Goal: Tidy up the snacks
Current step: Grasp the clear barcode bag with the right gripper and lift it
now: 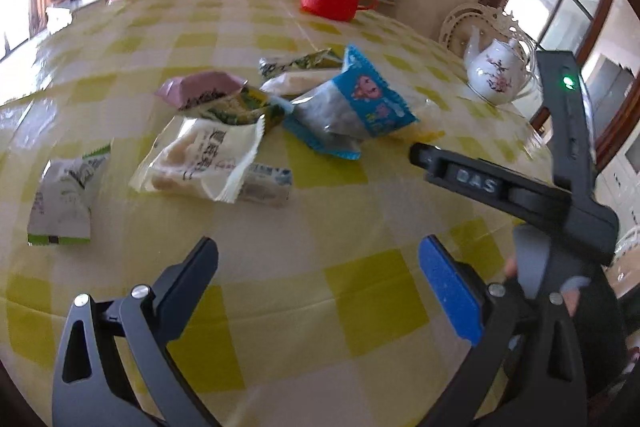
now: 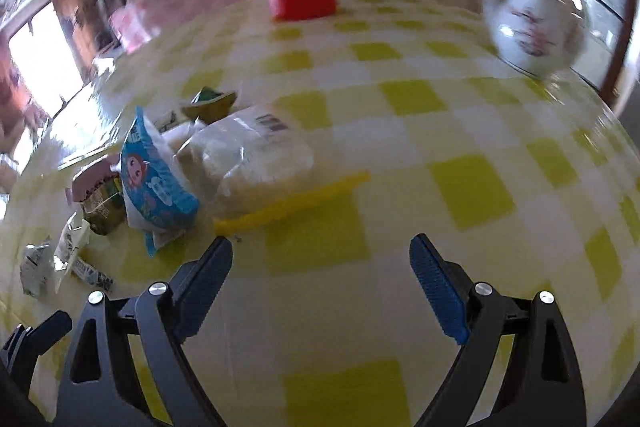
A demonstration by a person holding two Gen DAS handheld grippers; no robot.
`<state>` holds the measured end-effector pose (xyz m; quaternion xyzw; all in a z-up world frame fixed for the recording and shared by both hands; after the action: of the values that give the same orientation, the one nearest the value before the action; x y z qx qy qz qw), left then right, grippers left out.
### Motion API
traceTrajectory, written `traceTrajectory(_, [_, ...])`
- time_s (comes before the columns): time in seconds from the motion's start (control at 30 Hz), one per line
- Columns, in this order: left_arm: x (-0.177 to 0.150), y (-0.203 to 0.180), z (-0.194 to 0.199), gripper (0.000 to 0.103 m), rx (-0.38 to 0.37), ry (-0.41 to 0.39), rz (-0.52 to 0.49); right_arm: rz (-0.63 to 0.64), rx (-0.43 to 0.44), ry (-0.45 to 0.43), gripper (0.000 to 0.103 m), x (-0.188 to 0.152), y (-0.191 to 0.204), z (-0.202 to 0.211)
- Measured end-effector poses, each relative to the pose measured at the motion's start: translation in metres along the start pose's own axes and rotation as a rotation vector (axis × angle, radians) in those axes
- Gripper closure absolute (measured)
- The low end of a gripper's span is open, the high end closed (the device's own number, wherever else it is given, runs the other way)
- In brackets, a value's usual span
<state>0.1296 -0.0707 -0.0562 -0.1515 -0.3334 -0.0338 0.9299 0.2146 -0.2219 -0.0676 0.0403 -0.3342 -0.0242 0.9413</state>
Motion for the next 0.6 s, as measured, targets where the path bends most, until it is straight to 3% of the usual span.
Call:
traceTrajectory(0.2, [-0.002,0.002,-0.002,0.002,-0.010,0.014,0.018,0.149,-0.030,-0.028,0.015,0.025,0.017,-0.012])
traceTrajectory(0.27, [-0.002,0.002,-0.001,0.002,-0.009,0.013,0.019,0.174,0.036,-0.009,0.015,0.031,0.027,-0.009])
traceTrajectory(0.33, [-0.002,0.001,-0.002,0.002,-0.004,0.014,0.018,0.127,0.114,-0.027,0.015,0.043,0.030,-0.005])
traceTrajectory(0.47, [-0.002,0.000,-0.003,0.002,-0.006,0.018,0.008,0.061,0.048,0.011,0.014,0.062,0.017,-0.023])
traceTrajectory(0.6, [-0.002,0.000,-0.003,0.002,-0.010,0.014,0.013,-0.065,0.062,0.103,0.014,0.065,0.008,-0.050])
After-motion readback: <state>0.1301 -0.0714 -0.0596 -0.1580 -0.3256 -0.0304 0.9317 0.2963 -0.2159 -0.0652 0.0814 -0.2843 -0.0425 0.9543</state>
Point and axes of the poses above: each gripper's, at about its wrist camera, not at the fingertips, and z roughly against the way its jaws point, y to its left, x to its top, the point moved 10 cm from there along -z, roughly the way its jaws point, and after that the axes turned 2 degrees about -z, right-handed, at the moved point
